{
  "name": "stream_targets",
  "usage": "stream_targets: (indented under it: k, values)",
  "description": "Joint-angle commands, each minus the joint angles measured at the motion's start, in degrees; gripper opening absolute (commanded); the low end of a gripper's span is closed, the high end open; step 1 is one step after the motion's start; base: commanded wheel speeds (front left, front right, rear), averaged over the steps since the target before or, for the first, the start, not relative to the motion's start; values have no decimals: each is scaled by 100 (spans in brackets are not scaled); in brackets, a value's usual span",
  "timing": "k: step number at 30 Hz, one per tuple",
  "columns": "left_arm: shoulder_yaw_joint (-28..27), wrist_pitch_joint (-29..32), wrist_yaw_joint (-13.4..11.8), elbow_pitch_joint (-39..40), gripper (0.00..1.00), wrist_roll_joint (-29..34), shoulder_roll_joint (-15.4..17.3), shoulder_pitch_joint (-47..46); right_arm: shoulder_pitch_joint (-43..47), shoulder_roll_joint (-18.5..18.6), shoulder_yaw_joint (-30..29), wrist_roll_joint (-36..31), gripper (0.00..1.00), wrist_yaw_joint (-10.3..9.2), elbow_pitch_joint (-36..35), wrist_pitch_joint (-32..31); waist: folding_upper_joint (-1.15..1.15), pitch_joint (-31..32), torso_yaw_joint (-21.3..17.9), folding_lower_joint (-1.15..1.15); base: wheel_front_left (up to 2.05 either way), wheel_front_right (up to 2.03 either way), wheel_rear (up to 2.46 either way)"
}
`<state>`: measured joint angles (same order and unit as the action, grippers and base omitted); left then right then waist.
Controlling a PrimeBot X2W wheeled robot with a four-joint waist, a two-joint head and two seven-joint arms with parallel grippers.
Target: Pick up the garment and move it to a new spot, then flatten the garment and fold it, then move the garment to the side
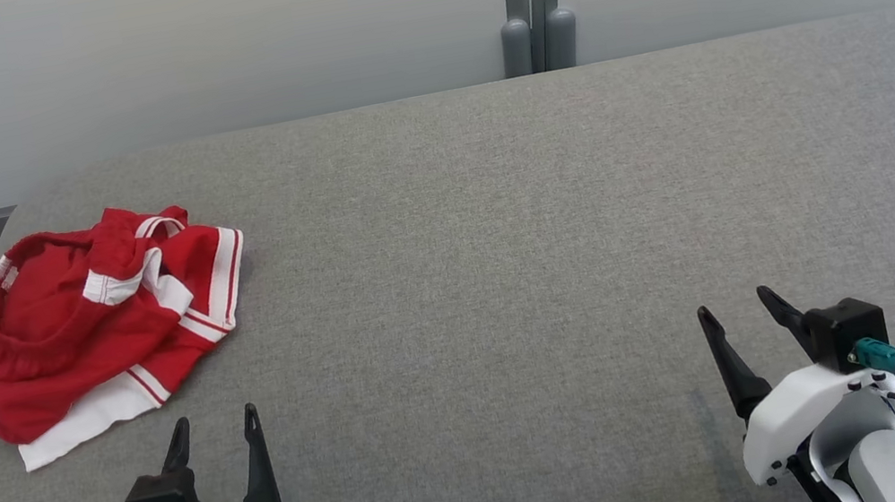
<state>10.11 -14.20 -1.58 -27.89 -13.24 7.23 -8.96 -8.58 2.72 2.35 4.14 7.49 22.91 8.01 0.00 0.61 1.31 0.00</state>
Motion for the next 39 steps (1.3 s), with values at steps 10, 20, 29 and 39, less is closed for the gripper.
stream_targets:
  k: [10,20,29,39]
  values:
    - [55,-99,-81,-36,100,169,71,-114,-97,28,-1,-275,100,0,66,96,0,4,22,0,0,0,0]
    - [85,-78,-119,-50,100,86,71,-115,-68,27,-55,-279,100,0,100,129,0,8,66,0,0,0,0]
    - [127,-29,-135,-30,100,43,100,-61,50,23,-5,-250,100,0,10,210,0,24,556,0,0,0,0]
    - [66,9,-236,108,100,-34,201,85,58,26,111,-154,100,0,-34,240,0,1,1370,0,0,0,0]
